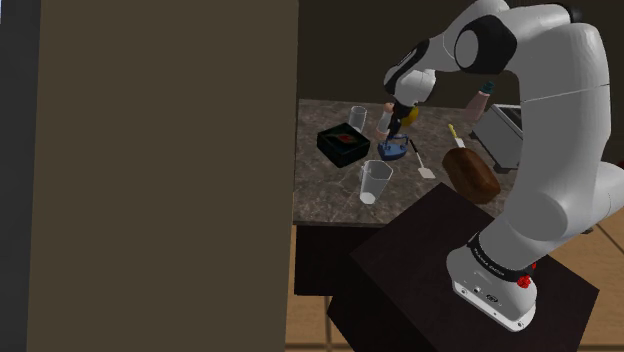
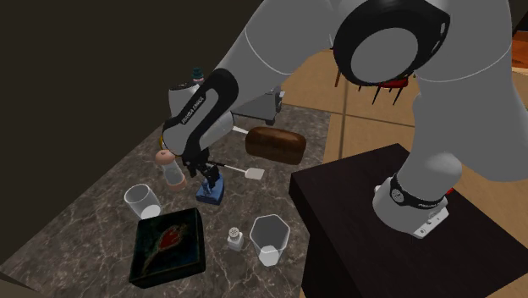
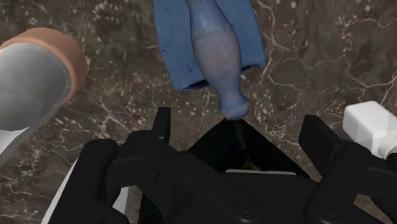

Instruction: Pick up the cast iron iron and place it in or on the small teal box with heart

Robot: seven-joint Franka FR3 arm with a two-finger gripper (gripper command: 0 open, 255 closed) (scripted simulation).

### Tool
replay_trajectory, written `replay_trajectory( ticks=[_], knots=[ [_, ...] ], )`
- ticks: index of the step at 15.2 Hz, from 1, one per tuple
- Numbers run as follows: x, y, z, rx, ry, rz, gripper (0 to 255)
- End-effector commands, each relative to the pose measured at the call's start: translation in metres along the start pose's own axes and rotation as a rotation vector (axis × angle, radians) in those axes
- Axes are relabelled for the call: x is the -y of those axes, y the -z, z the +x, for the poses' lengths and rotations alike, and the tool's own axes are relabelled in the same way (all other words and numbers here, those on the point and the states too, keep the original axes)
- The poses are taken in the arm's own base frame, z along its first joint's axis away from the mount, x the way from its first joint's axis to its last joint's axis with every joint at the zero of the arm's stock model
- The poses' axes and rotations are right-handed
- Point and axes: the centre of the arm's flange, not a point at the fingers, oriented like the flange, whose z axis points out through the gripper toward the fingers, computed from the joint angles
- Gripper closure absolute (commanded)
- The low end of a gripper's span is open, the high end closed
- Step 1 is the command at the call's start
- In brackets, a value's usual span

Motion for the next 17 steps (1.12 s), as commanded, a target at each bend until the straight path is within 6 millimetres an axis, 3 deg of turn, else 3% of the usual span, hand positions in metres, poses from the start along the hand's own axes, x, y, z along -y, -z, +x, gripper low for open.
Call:
replay_trajectory(
  ticks=[1,3,11,12,17],
  knots=[
    [0.0,-0.011,0.001,0.0,0.001,0.0,0],
    [0.0,-0.024,0.001,0.0,0.001,0.0,0],
    [0.0,-0.024,0.001,0.0,0.001,0.0,0],
    [0.0,-0.024,0.001,0.0,0.001,0.0,255],
    [0.0,-0.024,0.001,0.0,0.001,0.0,255]
  ],
)
